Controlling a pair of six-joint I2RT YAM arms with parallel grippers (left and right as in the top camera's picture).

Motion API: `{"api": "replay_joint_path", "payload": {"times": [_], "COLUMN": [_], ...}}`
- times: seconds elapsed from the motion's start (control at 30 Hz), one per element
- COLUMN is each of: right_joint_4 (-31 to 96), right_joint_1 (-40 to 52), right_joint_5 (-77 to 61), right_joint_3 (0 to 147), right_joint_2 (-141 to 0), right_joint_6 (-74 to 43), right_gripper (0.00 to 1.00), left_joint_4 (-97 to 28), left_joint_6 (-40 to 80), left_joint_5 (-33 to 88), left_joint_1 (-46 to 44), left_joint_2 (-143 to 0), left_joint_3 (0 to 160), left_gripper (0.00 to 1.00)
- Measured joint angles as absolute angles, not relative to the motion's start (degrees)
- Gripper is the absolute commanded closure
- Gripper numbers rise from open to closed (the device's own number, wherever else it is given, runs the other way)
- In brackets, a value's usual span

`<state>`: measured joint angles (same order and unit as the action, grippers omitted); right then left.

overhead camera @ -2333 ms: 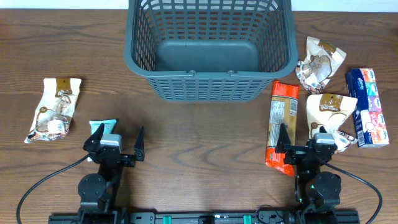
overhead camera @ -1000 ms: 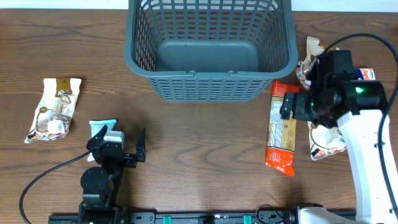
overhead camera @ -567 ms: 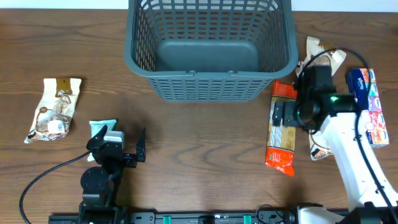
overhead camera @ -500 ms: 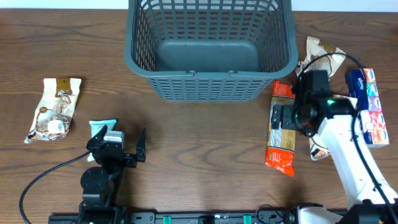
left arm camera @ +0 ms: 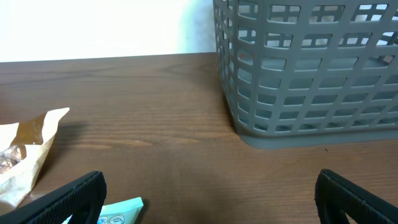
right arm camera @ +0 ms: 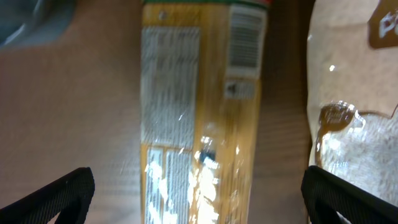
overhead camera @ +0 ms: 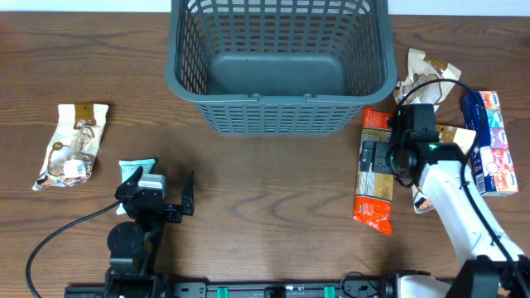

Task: Pack container
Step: 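Move the right gripper over the spaghetti pack and grasp it, then lift the spaghetti pack with the right gripper and drop it into the basket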

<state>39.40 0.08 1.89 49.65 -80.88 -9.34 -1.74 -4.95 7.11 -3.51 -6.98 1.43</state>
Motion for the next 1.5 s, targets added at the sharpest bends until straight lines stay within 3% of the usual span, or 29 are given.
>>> {"api": "replay_joint_path", "payload": {"times": [0.73, 0.87, 0.9, 0.93, 1.1, 1.27, 1.5], "right_joint_4": [29.21, 29.06, 28.88, 28.84, 29.02, 29.34, 30.55], "right_joint_1": [-2.02, -2.02, -2.02, -2.02, -2.02, -2.02, -2.22], "right_joint_5": [1.08, 0.99, 1.08, 1.06, 0.84, 0.43, -0.56], "right_joint_3": [49.98, 50.43, 50.54, 50.57, 50.89, 51.59, 52.60], "right_joint_2": [-97.62, -98.06, -98.17, -98.21, -98.13, -97.41, -96.97], "right_joint_6": [-8.34, -8.25, -8.47, -8.56, -8.80, -8.80, -8.97], "right_gripper": [0.02, 0.29, 0.53, 0.63, 0.72, 0.99, 0.99], "left_joint_4": [-1.74, -1.74, -1.74, -1.74, -1.74, -1.74, -1.74], "left_joint_6": [-4.97, -4.95, -4.97, -4.95, -4.95, -4.95, -4.95], "left_joint_5": [7.11, 7.11, 7.14, 7.11, 7.14, 7.11, 7.14], "left_joint_1": [-3.51, -3.51, -3.51, -3.51, -3.51, -3.51, -3.51], "left_joint_2": [-6.98, -6.98, -6.98, -6.98, -6.98, -6.98, -6.98], "left_joint_3": [1.43, 1.43, 1.43, 1.43, 1.43, 1.43, 1.43], "left_gripper": [0.01, 0.02, 0.01, 0.01, 0.01, 0.02, 0.01]}}
